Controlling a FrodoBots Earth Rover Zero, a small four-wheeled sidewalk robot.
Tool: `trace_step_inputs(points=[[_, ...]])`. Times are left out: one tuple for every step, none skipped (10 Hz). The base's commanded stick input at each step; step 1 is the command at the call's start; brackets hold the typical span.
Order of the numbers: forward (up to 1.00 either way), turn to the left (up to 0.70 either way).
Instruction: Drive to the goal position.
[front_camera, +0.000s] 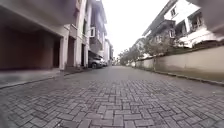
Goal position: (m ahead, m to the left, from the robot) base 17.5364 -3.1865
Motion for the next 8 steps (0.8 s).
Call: trace_step_inputs(points=[[0.70,0.00],[0.70,0.00],[0.70,0.00],[0.70,0.00],[0.70,0.00],[0.70,0.00],[0.70,0.00],[0.70,0.00]])
